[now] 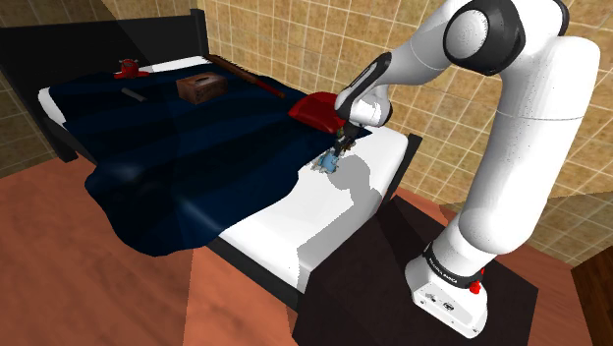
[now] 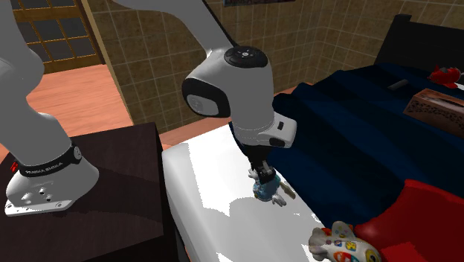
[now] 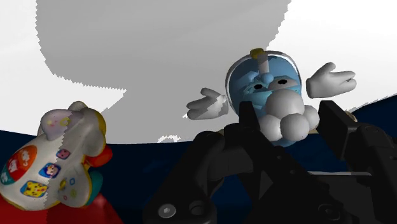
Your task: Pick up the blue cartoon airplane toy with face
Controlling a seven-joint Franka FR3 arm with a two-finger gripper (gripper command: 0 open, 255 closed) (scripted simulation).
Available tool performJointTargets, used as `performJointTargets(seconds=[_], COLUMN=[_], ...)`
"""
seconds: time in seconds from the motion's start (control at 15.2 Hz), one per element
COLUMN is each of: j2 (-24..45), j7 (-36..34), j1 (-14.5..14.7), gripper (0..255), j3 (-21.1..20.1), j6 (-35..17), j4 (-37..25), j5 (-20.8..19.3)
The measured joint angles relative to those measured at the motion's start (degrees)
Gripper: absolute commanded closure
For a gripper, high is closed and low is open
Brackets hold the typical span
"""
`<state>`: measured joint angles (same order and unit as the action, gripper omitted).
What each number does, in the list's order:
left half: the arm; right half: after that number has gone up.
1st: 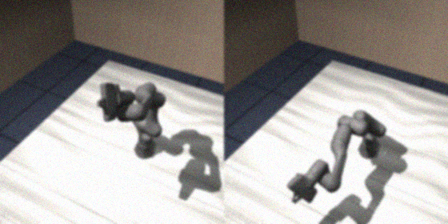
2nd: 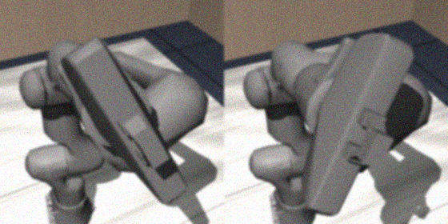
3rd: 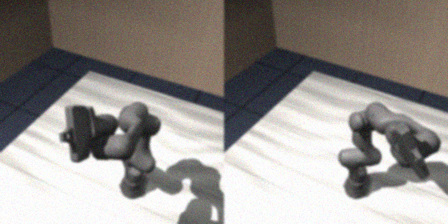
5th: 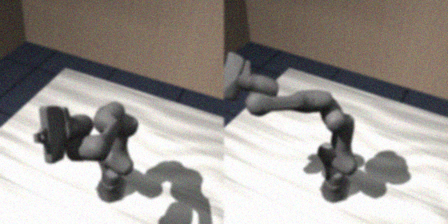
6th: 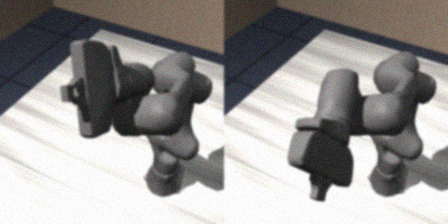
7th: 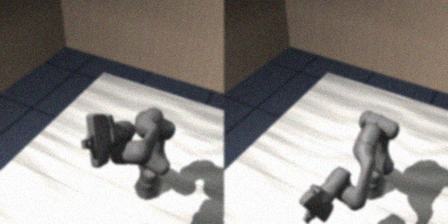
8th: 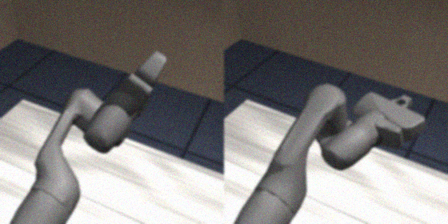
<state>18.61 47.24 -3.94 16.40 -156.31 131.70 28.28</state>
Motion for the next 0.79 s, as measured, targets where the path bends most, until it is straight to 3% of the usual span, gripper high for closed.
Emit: performJointTargets(seconds=[0.46,0.79], j2=[-0.05,-2.86], j7=[0.07,-2.41], j1=[-0.03,1.25], gripper=[255,255], j3=[0.01,1.72], j6=[-0.07,2.15], j4=[0.12,0.55], j5=[0.03,-2.93])
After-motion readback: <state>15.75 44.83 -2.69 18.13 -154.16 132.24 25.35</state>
